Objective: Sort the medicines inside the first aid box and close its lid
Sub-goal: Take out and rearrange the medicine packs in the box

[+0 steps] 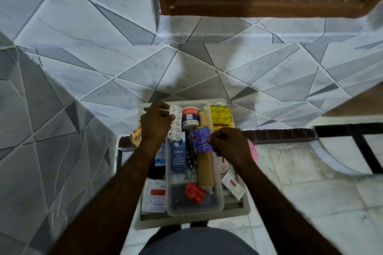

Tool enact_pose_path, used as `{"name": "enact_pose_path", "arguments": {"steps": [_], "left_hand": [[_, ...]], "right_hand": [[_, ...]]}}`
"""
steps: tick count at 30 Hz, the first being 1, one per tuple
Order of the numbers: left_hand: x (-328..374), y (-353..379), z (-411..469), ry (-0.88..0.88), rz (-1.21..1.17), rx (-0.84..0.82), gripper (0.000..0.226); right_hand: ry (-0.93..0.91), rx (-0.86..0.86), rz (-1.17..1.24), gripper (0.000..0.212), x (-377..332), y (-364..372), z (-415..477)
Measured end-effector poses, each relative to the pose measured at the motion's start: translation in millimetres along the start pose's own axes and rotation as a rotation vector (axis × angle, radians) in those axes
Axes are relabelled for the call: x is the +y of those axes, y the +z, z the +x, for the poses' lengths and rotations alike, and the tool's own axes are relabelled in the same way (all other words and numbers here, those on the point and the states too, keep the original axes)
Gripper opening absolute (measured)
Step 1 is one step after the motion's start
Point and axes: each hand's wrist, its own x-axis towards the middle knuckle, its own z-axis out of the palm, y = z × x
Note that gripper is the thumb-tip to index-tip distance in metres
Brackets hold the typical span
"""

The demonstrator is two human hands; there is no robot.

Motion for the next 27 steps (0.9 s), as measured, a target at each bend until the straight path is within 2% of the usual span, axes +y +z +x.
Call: {"name": "enact_pose_path", "arguments": {"steps": [4, 7, 11, 14, 17, 22, 27], "left_hand": [[-1.8, 10.5, 6.1, 0.029, 0.021, 0.042, 0.022], [-4.0, 13.8, -0.1, 0.087, 0.188, 0.059, 0.017], [-13.4, 15.2, -3.5, 0.130, 0.351, 0.038, 0.023], [-22.8, 16.0, -3.7, 0.170, 0.480, -0.016, 0.029], [-32.7, 14.1, -6.0, 0.223, 0.491, -0.096, 0.039], [-41.3, 12.8, -8.8, 0.214, 0.468, -0.110, 0.046], [-41.3, 16.2, -5.3, 0.208, 0.487, -0.090, 0.043]], "right_hand": [[0.004, 0.004, -0.022, 0.011, 1.1, 4.8, 5.2], [-0.018, 0.003, -0.040, 0.014, -4.6, 10.4, 8.0], [-0.051, -0.005, -0.076, 0.009, -7.7, 21.2, 12.6], [-0.124, 0.002, -0.187, 0.015, -6.1, 26.0, 9.6], [-0.157, 0.002, -0.227, 0.019, -6.4, 27.0, 7.2], [-0.281, -0.022, -0.533, 0.032, -5.8, 34.3, 3.4], [-0.433, -0.039, -0.779, 0.022, -0.2, 40.2, -0.9]]}}
